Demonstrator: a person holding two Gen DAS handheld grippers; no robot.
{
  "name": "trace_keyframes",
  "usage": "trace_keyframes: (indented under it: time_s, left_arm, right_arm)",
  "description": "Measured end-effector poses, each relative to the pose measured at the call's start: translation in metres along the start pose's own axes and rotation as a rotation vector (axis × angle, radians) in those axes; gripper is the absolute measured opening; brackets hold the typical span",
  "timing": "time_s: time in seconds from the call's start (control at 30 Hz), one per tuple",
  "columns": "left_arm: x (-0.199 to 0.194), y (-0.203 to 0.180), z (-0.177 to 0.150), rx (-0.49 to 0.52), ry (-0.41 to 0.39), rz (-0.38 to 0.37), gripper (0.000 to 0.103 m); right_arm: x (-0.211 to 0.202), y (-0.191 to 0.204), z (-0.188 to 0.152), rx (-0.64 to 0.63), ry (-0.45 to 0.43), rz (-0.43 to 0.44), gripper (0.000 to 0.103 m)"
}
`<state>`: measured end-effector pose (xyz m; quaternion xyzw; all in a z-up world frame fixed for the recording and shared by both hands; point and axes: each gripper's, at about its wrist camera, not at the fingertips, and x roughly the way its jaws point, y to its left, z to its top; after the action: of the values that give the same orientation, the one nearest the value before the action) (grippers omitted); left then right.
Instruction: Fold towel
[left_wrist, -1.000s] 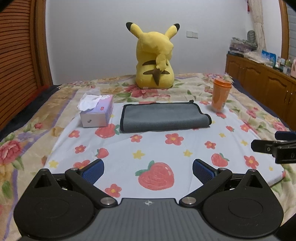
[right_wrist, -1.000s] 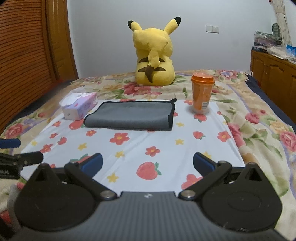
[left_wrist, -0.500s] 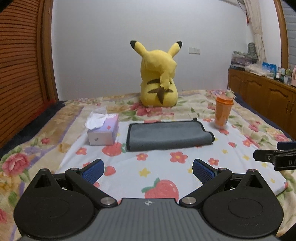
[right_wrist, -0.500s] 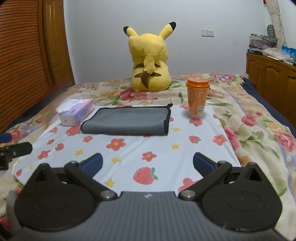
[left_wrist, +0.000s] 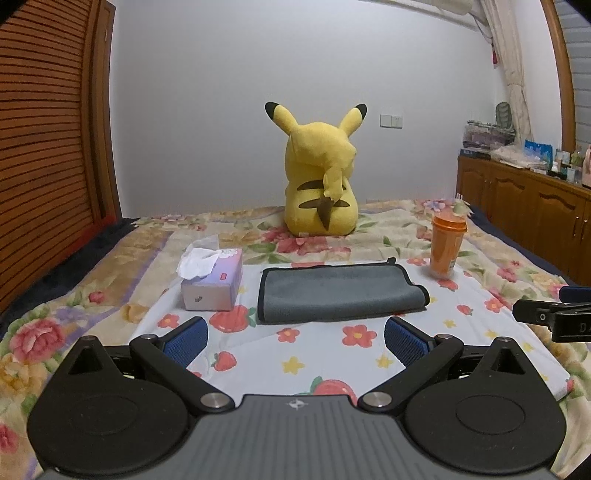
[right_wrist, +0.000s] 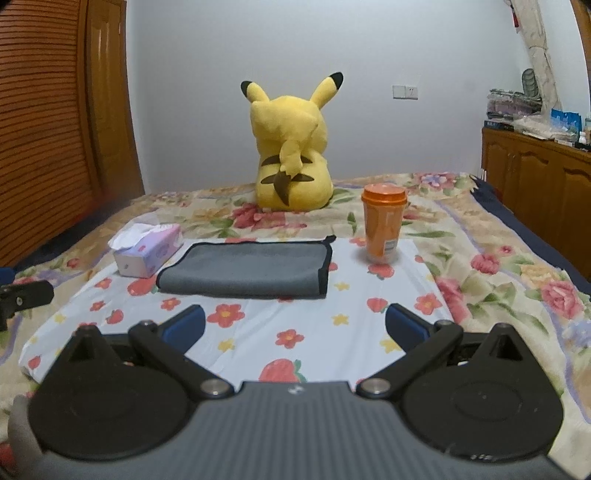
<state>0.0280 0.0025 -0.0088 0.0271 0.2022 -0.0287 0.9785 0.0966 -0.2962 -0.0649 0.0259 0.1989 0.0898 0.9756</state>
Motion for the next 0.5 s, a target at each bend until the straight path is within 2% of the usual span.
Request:
trace_keyframes:
  time_s: [0.5]
  left_arm:
    - [-0.0049,0.0013,0.0073,-0.005,-0.047,0.007,0.103]
  right_arm:
    - [-0.0079,-0.0022,0.0023,0.0,-0.057,-0.024,0.103]
